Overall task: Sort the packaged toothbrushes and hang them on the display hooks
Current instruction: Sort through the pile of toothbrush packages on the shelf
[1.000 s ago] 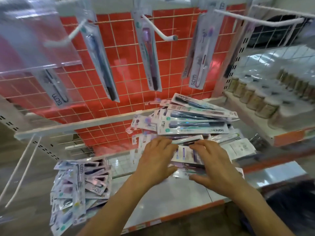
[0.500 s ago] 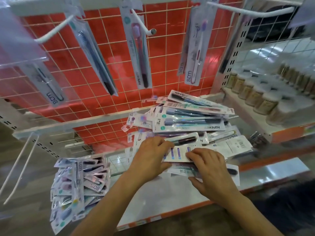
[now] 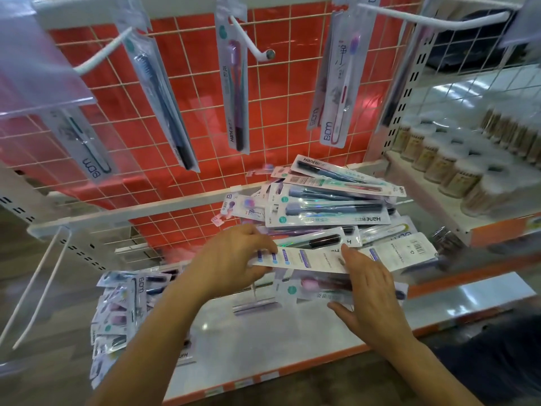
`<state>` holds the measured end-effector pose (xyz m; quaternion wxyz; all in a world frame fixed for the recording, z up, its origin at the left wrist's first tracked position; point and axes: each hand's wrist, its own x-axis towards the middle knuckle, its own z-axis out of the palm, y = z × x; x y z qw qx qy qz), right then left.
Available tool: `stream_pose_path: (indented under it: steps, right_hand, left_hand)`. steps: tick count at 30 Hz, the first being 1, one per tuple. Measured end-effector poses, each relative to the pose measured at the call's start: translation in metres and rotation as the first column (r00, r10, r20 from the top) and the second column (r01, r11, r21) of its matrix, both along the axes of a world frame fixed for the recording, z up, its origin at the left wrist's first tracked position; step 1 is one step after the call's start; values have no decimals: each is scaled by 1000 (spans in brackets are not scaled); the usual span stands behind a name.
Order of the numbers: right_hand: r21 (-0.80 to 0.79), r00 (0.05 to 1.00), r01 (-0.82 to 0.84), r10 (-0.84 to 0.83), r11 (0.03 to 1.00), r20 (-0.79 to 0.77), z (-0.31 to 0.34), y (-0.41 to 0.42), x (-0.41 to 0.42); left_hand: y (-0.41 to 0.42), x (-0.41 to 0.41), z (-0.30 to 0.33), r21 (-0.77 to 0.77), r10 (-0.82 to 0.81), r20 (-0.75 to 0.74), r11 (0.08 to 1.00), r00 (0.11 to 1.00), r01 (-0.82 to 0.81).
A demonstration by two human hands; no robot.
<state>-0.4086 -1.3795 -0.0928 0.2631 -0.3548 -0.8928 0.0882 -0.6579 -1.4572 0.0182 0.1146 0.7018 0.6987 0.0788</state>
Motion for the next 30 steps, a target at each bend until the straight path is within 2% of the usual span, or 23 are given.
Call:
stream_pose_path:
  steps: [5, 9, 14, 18, 30]
  right_hand:
    - [19, 995, -98, 98, 995, -30, 1, -1, -8]
    - [30, 993, -98, 99, 995, -58, 10, -3, -17]
    - [-13, 983, -98, 95, 995, -158, 25, -6, -20]
    - [-75, 975, -109, 93, 991, -202, 40, -2, -21]
    - [-331, 977, -170, 116, 928, -176, 31, 0, -21]
  left_hand:
    - [-11, -23, 9, -80, 61, 30, 995, 998, -58]
    - [-19, -32, 16, -71, 93, 171, 994, 981, -82]
    - [-30, -45, 16, -70, 122, 253, 992, 960, -108]
    - [-34, -50, 14, -73, 121, 224, 991, 967, -107]
    - [-33, -59, 11, 127, 166, 121, 975, 979, -181]
